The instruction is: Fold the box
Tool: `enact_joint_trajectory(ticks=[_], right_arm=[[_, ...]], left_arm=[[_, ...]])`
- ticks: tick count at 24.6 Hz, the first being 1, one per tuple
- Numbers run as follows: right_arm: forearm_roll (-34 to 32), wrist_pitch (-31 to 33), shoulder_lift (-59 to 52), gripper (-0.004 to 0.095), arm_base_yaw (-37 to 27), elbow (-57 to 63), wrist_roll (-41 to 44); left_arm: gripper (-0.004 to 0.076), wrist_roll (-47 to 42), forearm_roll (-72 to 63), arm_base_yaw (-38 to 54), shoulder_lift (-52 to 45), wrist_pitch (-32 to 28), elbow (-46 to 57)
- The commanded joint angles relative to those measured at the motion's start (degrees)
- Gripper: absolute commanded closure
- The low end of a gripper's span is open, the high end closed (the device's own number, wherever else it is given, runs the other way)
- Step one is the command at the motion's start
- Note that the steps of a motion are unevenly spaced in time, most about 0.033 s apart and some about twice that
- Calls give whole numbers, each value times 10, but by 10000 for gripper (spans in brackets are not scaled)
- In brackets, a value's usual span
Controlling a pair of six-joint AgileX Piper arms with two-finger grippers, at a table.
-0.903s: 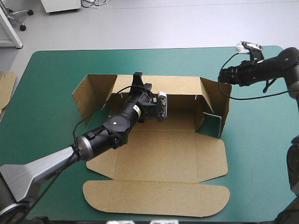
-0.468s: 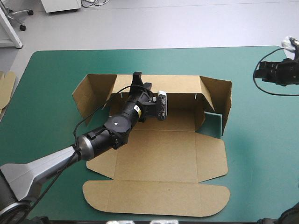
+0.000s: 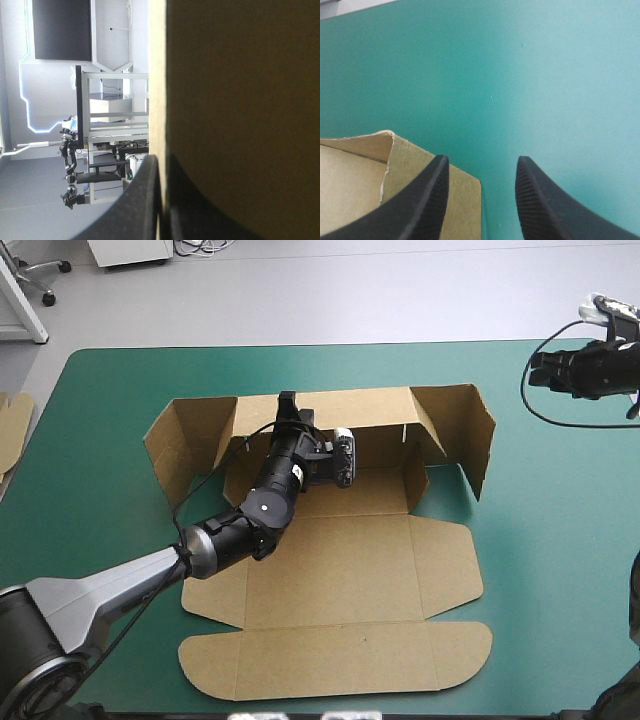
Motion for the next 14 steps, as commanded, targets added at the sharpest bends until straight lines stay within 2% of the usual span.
enact_joint_trajectory(ticks=[1,5,9,14], right_arm=[[40,-37,6,509,4,-52,7],[71,-34,58,509,4,-101,7],[100,-37,106,510,7,-138,7],[101,-41,179,555,47,-189,-5]], left_arm=[[738,-14,16,7,-22,42,-22],[738,-27,16,19,-22,13,-28],[738,-37,16,19,-22,8,-28],[738,-37,16,19,-22,7,-28]])
